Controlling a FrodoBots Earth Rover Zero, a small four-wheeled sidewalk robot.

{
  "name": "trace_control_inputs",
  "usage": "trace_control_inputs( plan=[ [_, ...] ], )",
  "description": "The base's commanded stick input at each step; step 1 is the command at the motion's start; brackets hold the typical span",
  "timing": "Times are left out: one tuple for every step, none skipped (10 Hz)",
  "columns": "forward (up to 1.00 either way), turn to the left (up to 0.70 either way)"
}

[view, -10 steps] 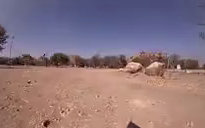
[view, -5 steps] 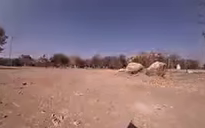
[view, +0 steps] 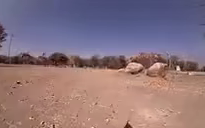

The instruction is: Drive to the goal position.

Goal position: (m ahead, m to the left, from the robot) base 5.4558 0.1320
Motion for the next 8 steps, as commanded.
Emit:
trace_control_inputs(
  plan=[
    [0.50,0.00],
    [0.50,0.00],
    [0.50,0.00],
    [0.50,0.00],
    [0.50,0.00],
    [0.50,0.00],
    [0.50,0.00],
    [0.50,0.00]
  ],
)
